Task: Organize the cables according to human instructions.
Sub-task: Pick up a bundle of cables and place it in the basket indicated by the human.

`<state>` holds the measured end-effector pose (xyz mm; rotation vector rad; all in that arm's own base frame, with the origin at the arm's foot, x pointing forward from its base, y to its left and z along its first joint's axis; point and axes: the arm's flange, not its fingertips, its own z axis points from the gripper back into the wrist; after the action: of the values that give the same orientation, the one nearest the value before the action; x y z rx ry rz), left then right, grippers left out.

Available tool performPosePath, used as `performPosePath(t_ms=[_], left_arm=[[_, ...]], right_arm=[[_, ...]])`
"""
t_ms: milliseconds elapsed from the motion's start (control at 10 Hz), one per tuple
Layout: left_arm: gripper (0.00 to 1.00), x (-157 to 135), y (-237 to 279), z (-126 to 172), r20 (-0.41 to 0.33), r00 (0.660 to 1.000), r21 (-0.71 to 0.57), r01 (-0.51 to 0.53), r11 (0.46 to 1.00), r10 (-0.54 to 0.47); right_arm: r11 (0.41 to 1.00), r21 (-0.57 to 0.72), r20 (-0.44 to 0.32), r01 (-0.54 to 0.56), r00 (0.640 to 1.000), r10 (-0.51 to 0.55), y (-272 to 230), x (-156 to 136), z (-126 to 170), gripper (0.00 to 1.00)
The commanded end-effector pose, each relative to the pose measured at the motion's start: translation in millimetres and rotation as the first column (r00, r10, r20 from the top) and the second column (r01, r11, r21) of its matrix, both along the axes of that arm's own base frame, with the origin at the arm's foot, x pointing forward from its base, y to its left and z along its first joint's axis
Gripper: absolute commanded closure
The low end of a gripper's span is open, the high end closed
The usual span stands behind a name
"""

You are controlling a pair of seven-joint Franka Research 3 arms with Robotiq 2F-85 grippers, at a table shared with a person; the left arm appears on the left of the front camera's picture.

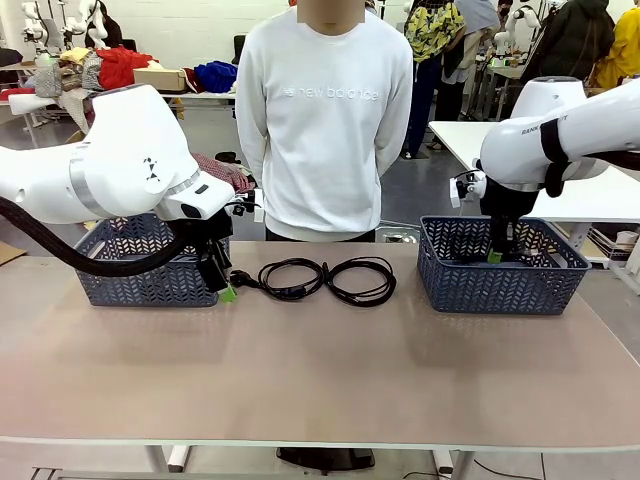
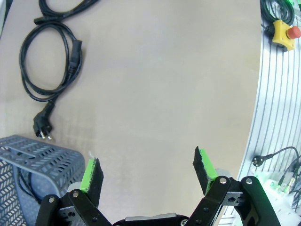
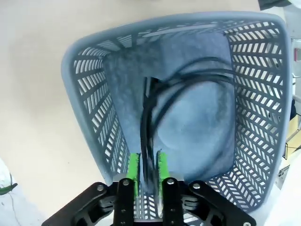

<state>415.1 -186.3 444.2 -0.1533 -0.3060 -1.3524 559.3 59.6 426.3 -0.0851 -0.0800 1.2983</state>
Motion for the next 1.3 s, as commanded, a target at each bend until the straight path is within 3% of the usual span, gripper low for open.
performPosePath(t_ms=[0,100,200,300,400,500,600,700,800,1200], left_arm=[[0.00,-1.0,1.7,0.7,-0.003,1.000,0.001,-0.003,1.000,0.003],[0.00,-1.0,1.7,0.7,-0.003,1.000,0.001,-0.003,1.000,0.003],[0.00,-1.0,1.7,0.7,-0.003,1.000,0.001,-0.003,1.000,0.003],[0.00,-1.0,1.7,0.7,-0.003,1.000,0.001,-0.003,1.000,0.003],[0.00,-1.0,1.7,0.7,-0.003,1.000,0.001,-0.003,1.000,0.003],[0.00,-1.0,1.7,0.7,-0.003,1.000,0.001,-0.003,1.000,0.003],[0.00,-1.0,1.7,0.7,-0.003,1.000,0.001,-0.003,1.000,0.003],[0.00,-1.0,1.7,0.7,-0.003,1.000,0.001,-0.003,1.000,0.003],[0.00,-1.0,1.7,0.7,-0.003,1.000,0.001,-0.003,1.000,0.003],[0.00,-1.0,1.7,0.7,-0.003,1.000,0.001,-0.003,1.000,0.003]], right_arm=[[1.000,0.004,0.042,-0.016,0.999,0.016,-1.7,0.5,-1.7,0.50],[1.000,0.014,0.047,-0.009,0.999,0.008,-2.1,-0.2,0.4,0.64],[1.000,0.015,0.051,-0.008,0.999,0.007,-1.8,-0.6,2.9,0.30],[1.000,0.011,0.040,-0.009,0.999,0.008,-0.5,-0.8,3.5,0.45],[1.000,0.007,0.030,-0.009,1.000,0.009,0.3,-0.2,3.1,0.11],[1.000,0.006,0.021,-0.014,1.000,0.014,0.2,-0.2,2.3,0.26],[1.000,0.002,0.016,-0.015,1.000,0.015,0.5,0.5,2.4,0.00],[1.000,0.000,0.010,-0.018,1.000,0.018,1.1,1.7,2.1,0.06],[1.000,0.000,0.008,-0.019,1.000,0.019,1.0,2.2,1.8,0.00],[1.000,0.003,0.016,-0.003,1.000,0.003,2.2,2.3,0.5,0.00]])
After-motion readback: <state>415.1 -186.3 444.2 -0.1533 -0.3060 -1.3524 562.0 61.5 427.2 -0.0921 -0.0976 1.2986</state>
